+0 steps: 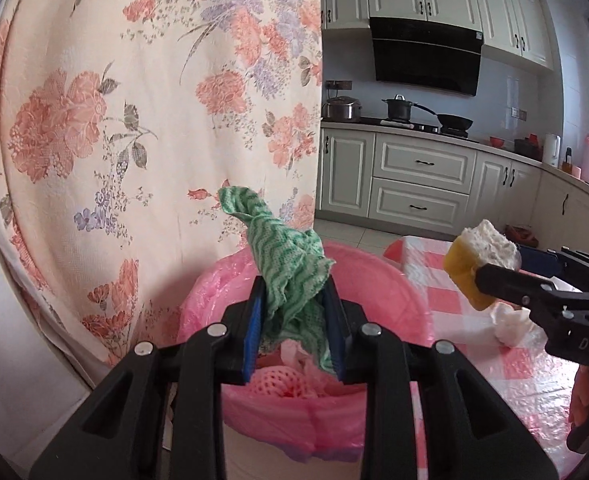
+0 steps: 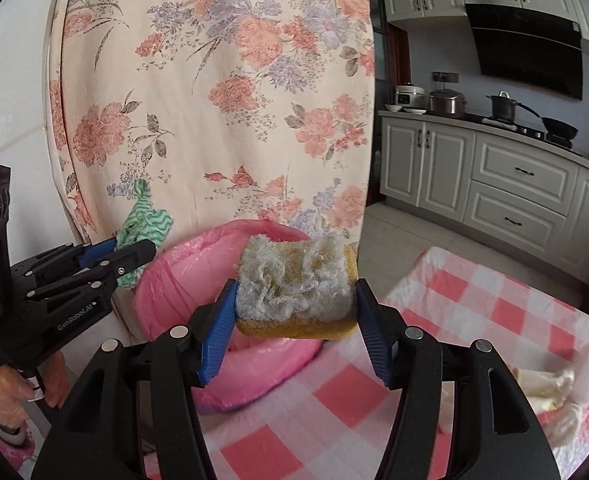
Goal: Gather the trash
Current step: 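Carry the cloth and sponge over the pink bin and open both grippers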
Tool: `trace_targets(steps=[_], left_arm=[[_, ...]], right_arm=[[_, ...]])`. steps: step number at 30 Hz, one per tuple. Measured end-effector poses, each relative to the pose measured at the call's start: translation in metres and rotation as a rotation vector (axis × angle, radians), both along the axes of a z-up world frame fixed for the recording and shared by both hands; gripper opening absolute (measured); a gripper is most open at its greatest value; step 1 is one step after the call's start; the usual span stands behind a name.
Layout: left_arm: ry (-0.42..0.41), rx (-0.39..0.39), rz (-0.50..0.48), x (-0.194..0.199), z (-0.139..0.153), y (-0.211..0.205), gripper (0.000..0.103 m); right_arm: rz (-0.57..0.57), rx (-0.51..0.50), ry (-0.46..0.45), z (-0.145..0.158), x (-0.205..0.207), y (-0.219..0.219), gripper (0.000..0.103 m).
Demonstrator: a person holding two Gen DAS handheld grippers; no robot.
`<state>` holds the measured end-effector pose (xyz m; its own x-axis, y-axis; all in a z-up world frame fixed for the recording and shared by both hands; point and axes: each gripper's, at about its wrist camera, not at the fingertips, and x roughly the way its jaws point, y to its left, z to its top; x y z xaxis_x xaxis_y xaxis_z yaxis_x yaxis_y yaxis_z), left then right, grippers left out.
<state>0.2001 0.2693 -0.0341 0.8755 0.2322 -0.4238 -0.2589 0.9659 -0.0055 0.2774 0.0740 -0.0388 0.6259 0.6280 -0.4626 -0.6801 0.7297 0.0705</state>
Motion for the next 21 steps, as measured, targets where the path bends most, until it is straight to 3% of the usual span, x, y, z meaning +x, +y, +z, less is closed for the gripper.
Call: trace_targets(steps=[4, 5, 6, 8, 10, 15, 21], left_arm=[[0.022, -0.012, 0.021, 0.015, -0.011, 0.016, 0.03], [0.026, -0.012, 0.025, 0.018, -0.014, 0.02, 0.035], [0.029, -0.007, 0.036, 0.021, -0.017, 0.023, 0.049], [0.02, 0.002, 0.076, 0.023, -0.02, 0.03, 0.07], [0.011, -0.004, 0.095, 0.022, -0.02, 0.036, 0.071], [0.018, 0.006, 0.124, 0.012, -0.022, 0.037, 0.077], [-0.02, -0.004, 0.109, -0.001, -0.016, -0.001, 0.089]], right_arm=[[0.027, -0.006, 0.02, -0.008, 0.015, 0.02, 0.057], [0.041, -0.008, 0.024, -0.011, 0.02, 0.027, 0.058], [0.05, -0.012, 0.026, -0.014, 0.023, 0.032, 0.059], [0.06, -0.023, 0.033, -0.02, 0.029, 0.039, 0.072], [0.072, -0.016, 0.041, -0.024, 0.032, 0.041, 0.076], [0.057, 0.012, 0.052, -0.027, 0.028, 0.021, 0.076], [-0.002, 0.01, 0.035, -0.033, 0.011, -0.022, 0.076]])
